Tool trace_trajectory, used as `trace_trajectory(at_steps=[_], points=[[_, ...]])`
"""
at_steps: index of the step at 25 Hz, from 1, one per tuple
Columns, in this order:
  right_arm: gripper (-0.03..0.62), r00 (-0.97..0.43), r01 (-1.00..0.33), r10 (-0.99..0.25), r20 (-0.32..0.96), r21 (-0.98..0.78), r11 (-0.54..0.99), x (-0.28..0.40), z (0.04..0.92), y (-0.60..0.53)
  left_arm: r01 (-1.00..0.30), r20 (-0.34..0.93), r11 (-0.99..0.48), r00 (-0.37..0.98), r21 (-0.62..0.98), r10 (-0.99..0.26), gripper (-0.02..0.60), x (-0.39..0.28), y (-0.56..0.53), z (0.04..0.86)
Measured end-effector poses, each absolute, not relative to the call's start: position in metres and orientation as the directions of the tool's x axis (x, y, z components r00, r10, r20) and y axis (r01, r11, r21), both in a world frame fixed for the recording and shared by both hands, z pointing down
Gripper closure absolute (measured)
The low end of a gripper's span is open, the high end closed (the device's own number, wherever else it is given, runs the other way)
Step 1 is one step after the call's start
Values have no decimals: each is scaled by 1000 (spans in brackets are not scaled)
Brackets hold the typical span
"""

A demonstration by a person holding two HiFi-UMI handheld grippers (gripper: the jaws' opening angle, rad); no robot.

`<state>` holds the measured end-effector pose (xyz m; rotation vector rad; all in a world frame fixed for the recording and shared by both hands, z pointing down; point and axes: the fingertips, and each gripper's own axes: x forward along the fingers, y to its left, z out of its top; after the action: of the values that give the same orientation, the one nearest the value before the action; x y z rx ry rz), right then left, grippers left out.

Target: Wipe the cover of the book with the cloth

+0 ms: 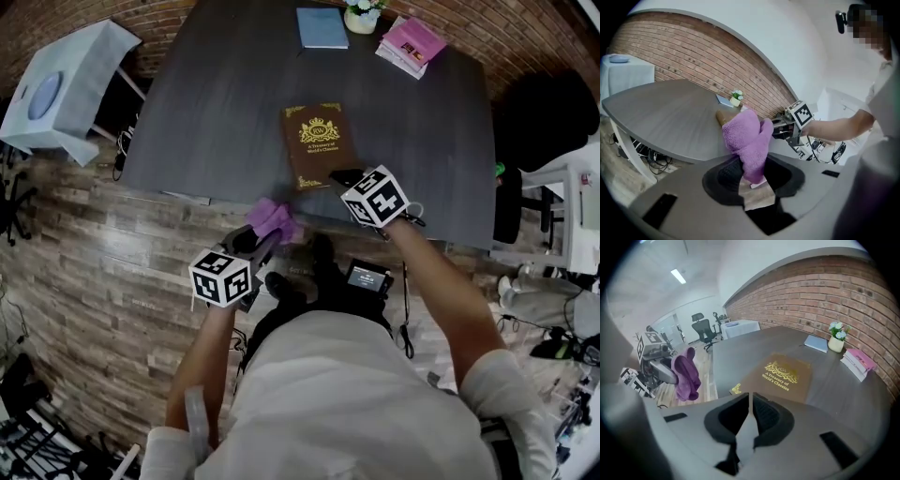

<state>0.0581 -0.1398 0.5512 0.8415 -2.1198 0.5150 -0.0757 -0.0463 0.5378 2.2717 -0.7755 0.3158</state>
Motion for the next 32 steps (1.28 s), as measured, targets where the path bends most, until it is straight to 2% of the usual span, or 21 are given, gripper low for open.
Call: trace_trajectory(at_steps=[5,8,11,15,16,19,28,32], points=[[569,-506,-770,-486,712,-120,627,61,522,-127,-580,339,-562,809,590,-480,453,-89,-35,508],[471,-531,-799,-545,649,-169,578,58,501,-119,-557,289,-579,821,595,-492,453,-94,-28,487],[467,-550,-813,-605,576,-205,545,54,477,-106,-538,253,-605,832,586,-494,453,-97,-18,472],[477,-579,-810,-655,485,-256,527,47,445,-83,-518,208,-639,842,569,-498,453,-102,-5,451],[510,-592,-803,-657,468,-270,531,44,438,-76,-515,199,-650,844,559,-498,453,-102,-1,445],[554,-634,-773,-645,427,-312,553,39,417,-60,-506,175,-668,848,545,-500,453,-101,8,430],[562,-687,-726,-661,302,-337,600,45,370,-29,-518,98,-661,821,543,-563,453,-91,25,390],[562,-742,-667,-619,256,-364,650,53,356,-5,-526,72,-652,805,546,-589,453,-74,35,373]])
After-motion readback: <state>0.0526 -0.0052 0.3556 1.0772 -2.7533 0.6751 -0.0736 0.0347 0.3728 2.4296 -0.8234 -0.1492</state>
